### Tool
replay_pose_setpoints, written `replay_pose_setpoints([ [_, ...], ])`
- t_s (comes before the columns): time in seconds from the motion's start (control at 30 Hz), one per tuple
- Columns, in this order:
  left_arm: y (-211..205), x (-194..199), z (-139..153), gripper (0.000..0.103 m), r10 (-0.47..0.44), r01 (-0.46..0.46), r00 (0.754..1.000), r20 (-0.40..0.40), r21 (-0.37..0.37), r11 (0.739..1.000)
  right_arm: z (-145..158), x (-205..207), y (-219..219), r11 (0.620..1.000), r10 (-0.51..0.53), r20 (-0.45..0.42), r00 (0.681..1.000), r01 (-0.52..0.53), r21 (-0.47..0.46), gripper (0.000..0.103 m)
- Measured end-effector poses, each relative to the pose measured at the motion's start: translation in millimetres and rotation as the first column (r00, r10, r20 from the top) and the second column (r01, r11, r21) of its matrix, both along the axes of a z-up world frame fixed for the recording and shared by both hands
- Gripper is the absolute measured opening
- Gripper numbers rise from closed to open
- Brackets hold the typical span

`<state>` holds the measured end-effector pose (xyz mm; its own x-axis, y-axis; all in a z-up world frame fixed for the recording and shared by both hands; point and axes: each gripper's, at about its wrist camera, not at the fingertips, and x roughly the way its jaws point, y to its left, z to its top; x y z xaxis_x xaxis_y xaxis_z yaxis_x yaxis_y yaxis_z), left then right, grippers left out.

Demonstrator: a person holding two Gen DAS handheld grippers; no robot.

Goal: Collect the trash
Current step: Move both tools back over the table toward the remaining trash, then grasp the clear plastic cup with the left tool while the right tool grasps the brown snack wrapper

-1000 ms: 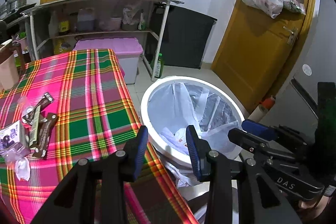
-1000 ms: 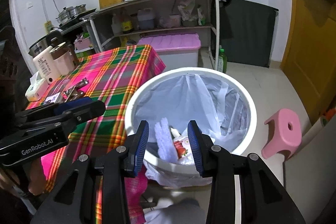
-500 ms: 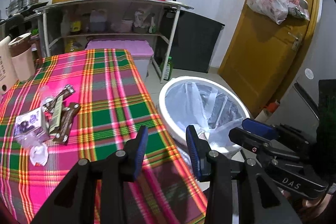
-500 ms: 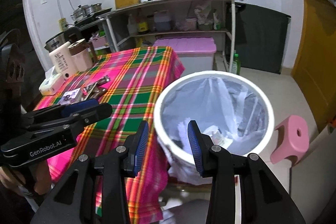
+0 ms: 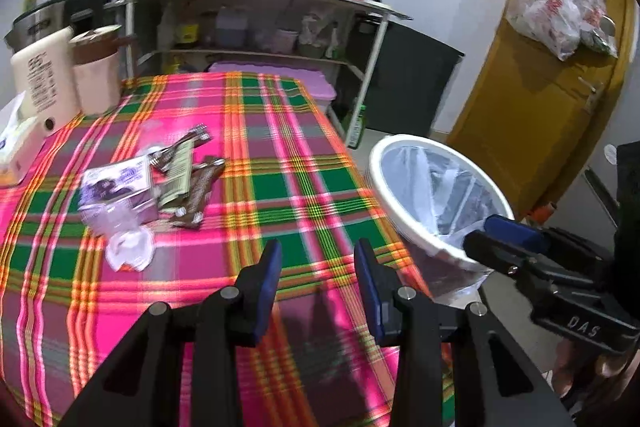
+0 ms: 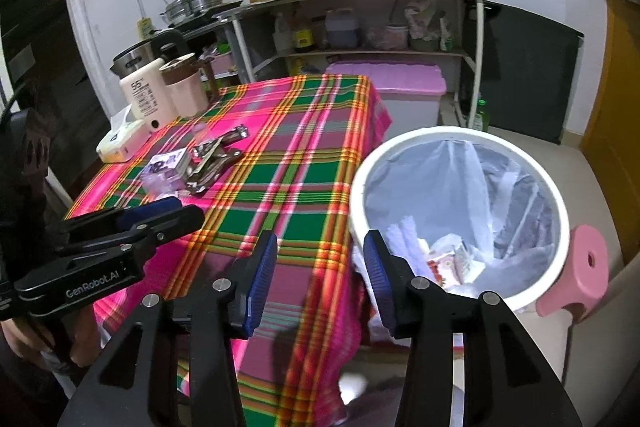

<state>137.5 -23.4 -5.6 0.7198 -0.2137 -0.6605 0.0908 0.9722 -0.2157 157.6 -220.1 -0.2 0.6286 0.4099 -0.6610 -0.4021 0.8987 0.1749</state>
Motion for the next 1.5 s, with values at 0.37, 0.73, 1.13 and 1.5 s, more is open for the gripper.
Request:
replay_pose_setpoints([
  [0.37,58,-11,-13,0.042,0.15,-0.15,0.988,-0.02,-0.003,0.989,-2,2,25,0.997,0.07,-0.007,0.998,-0.07,0.032,0.053],
  [0.73,102,-11,-21,0.054,0.272,-0.272,0.962,-0.03,-0.008,0.962,-8,8,40,0.992,0.12,-0.024,0.992,-0.119,0.034,0.054],
  [1.13,107,18,-35,0.055,0.292,-0.291,0.956,-0.037,0.038,0.956,-16,20,46,0.994,0.111,-0.041,0.993,-0.111,0.007,0.054],
  [1.5,110,26,-42,0.03,0.276,-0.275,0.959,-0.06,0.027,0.961,-18,32,61,0.993,0.117,-0.064,0.991,-0.118,-0.001,0.054],
])
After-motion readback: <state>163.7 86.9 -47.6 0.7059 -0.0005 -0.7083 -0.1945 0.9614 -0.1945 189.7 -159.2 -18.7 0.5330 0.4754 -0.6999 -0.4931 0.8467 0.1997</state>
